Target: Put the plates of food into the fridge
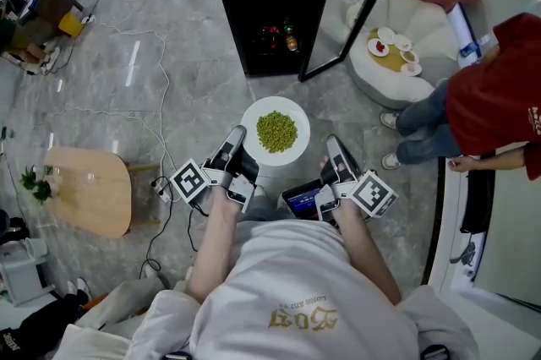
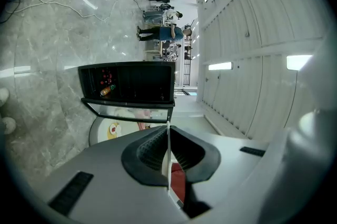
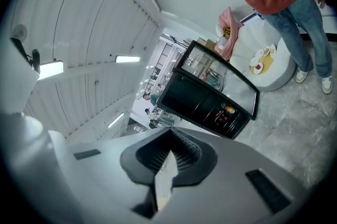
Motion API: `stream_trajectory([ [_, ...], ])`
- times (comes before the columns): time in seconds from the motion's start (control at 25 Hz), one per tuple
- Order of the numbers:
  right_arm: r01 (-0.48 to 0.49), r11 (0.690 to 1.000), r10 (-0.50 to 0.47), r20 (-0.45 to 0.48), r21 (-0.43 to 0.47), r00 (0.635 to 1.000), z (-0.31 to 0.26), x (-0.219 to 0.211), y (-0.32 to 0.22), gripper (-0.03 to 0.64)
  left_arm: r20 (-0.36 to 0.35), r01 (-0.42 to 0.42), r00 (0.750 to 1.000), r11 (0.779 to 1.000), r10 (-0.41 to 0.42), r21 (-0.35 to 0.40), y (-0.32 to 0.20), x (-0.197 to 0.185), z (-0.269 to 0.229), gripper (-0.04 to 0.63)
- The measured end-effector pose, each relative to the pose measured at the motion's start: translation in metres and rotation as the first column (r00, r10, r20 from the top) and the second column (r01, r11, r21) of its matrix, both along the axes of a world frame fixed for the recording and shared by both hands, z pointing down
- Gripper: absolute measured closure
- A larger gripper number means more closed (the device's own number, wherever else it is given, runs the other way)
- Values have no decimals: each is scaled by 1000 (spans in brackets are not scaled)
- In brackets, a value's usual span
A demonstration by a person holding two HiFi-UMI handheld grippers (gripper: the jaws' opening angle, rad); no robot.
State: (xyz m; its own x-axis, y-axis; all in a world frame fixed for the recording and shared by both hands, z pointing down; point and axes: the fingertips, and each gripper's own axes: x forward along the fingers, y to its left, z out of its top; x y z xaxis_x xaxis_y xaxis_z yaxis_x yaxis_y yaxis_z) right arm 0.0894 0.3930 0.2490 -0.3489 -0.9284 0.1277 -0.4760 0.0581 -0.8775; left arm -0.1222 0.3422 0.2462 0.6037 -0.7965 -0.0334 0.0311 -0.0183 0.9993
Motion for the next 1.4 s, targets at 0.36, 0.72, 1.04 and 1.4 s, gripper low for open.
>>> stream_trajectory([
  [0.36, 6, 1000, -7, -24, -19, 1000, 10, 14, -13, 609, -13, 15, 1000, 1000, -15, -10, -16, 15, 8, 577],
  [0.72, -3, 999, 3, -24, -37, 1000, 14, 19, -84, 609, -15, 32, 999, 999, -32, -31, -84, 13, 14, 577],
  [1.04, -13, 1000, 13, -13, -9, 1000, 14, 14, -111, 609, -14, 24, 1000, 1000, -24, 3, -112, 14, 10, 577],
  [1.4, -12, 1000, 12, -32, -26, 999, 7, 9, -234, 609, -33, -6, 999, 1000, 6, -14, -226, 19, 4, 577],
])
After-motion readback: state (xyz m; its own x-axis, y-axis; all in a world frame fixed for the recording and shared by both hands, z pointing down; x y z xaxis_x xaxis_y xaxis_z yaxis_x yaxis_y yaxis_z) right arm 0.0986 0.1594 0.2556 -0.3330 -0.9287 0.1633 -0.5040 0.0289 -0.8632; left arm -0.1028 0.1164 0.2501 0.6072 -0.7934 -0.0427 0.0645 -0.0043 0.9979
